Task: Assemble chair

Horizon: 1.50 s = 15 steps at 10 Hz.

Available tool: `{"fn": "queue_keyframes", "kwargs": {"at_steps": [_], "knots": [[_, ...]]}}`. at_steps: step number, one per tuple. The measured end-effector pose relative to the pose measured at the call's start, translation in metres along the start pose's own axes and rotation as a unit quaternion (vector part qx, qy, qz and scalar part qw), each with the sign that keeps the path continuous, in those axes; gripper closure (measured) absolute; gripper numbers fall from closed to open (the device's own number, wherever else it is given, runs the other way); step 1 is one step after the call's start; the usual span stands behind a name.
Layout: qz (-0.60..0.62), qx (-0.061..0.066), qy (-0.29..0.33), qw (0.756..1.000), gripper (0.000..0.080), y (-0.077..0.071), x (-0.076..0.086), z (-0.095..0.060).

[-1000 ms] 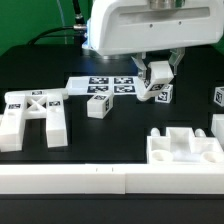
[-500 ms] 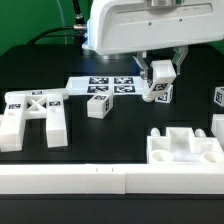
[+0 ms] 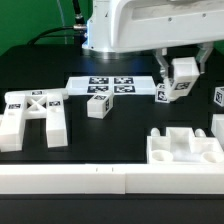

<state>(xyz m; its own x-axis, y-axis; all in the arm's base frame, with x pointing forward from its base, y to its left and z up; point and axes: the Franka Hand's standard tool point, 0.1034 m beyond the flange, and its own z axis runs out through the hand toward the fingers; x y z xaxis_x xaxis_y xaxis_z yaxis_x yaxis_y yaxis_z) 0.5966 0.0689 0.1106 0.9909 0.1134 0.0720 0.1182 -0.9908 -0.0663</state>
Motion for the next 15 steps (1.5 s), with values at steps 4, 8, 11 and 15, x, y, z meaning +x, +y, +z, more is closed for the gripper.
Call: {"fn": "queue_keyframes", "kwargs": {"at_steps": [4,8,11,15], "knots": [[-0.003,-0.015,0.105,0.994,0.0508,0.000,0.015,0.003],[-0.007,-0.020,0.159,0.987,0.0508,-0.005,0.035,0.002],[-0.007,-0.020,0.159,0.987,0.0508,-0.005,0.036,0.002],[-0.009,-0.014,0.171,0.985,0.0508,-0.015,0.077,0.004]]}}
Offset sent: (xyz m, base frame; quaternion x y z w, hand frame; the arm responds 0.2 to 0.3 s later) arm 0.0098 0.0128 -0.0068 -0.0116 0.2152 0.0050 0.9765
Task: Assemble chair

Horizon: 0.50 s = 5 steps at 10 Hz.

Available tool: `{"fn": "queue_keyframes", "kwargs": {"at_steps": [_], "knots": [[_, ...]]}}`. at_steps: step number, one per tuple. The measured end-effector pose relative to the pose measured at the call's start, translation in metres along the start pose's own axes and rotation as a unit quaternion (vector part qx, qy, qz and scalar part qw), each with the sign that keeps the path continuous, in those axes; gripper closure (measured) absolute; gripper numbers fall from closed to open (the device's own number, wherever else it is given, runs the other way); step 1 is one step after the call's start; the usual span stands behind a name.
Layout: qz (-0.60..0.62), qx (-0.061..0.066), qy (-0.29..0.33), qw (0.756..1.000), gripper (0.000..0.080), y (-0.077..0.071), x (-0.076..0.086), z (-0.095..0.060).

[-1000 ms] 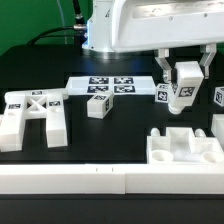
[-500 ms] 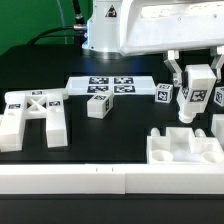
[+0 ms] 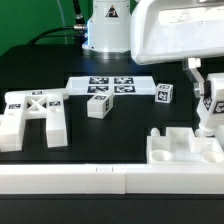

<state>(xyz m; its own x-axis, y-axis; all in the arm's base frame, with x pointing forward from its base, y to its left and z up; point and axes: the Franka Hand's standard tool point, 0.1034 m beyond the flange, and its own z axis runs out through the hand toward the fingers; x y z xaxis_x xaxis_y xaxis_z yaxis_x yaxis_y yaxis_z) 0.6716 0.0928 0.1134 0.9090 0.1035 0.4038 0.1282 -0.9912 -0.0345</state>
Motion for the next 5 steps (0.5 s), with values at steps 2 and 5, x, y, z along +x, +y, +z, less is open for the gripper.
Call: {"fn": "queue_keyframes", "kwargs": {"at_steps": [2,5], "knots": [[0.000,-0.001,0.008,1.000,0.0508,0.0006,-0.0002,0.0008],[-0.003,-0.013,0.091,0.996,0.0508,0.0008,-0.0006,0.0078]]}}
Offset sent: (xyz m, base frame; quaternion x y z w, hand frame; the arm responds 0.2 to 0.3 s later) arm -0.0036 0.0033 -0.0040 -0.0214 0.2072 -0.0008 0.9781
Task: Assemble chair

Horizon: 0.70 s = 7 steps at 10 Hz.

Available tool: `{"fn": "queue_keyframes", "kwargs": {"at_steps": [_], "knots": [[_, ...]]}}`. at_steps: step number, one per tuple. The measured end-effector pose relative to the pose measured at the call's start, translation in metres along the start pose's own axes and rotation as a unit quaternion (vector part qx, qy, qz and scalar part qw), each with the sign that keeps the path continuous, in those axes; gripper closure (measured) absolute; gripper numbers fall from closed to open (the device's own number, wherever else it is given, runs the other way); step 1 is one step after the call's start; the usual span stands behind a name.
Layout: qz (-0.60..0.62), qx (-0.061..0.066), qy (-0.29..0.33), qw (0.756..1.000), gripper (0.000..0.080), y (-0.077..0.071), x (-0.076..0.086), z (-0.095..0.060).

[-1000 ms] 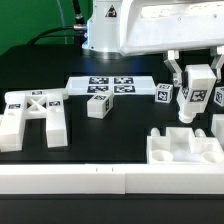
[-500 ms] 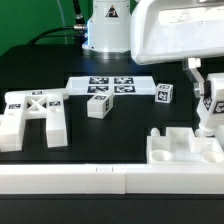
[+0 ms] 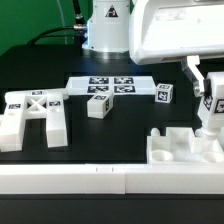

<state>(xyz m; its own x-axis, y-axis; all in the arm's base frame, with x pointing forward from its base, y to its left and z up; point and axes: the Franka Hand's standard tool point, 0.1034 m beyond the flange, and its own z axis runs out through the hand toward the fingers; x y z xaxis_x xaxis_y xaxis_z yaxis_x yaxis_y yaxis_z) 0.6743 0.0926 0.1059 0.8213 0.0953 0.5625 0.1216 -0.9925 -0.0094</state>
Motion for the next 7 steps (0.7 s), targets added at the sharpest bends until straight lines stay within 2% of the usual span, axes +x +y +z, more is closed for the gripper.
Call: {"fn": "queue_keyframes", "kwargs": {"at_steps": [2,7], "knots": [[-0.002,0.001,-0.001,1.000,0.0508,0.001,0.008,0.004],[-0.006,0.002,-0.007,1.000,0.0508,-0.003,0.000,0.015]]}}
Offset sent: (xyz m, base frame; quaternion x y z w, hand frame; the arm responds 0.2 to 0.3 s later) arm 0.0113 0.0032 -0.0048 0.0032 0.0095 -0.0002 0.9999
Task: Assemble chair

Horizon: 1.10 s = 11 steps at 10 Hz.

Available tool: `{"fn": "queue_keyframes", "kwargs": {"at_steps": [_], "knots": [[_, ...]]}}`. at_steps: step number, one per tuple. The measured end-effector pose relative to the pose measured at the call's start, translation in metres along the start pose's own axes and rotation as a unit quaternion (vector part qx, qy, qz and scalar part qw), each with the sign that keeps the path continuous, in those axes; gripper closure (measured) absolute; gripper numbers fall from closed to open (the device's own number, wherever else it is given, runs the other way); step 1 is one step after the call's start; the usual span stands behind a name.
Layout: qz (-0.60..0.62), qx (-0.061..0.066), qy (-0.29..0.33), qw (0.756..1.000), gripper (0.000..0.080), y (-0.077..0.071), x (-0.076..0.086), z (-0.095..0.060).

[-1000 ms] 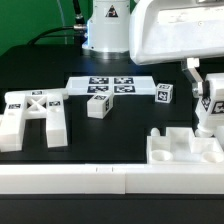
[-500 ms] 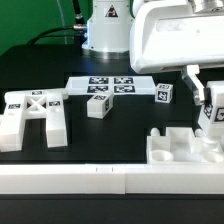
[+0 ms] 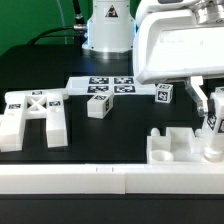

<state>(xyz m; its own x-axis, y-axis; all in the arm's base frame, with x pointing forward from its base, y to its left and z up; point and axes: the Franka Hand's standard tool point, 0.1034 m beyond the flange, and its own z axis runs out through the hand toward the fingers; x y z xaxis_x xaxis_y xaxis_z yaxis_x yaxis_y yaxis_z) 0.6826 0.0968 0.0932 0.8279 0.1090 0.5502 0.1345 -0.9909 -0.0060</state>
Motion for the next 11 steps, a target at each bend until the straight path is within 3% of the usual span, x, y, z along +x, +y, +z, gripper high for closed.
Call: {"fn": "queue_keyframes", "kwargs": {"at_steps": [7,11], "knots": [[-0.004,0.001,-0.004,1.000,0.0508,-0.0053,-0.0104,0.0074],[-0.008,-0.002,0.027,1.000,0.0508,-0.0070,-0.0110,0.0099]]}}
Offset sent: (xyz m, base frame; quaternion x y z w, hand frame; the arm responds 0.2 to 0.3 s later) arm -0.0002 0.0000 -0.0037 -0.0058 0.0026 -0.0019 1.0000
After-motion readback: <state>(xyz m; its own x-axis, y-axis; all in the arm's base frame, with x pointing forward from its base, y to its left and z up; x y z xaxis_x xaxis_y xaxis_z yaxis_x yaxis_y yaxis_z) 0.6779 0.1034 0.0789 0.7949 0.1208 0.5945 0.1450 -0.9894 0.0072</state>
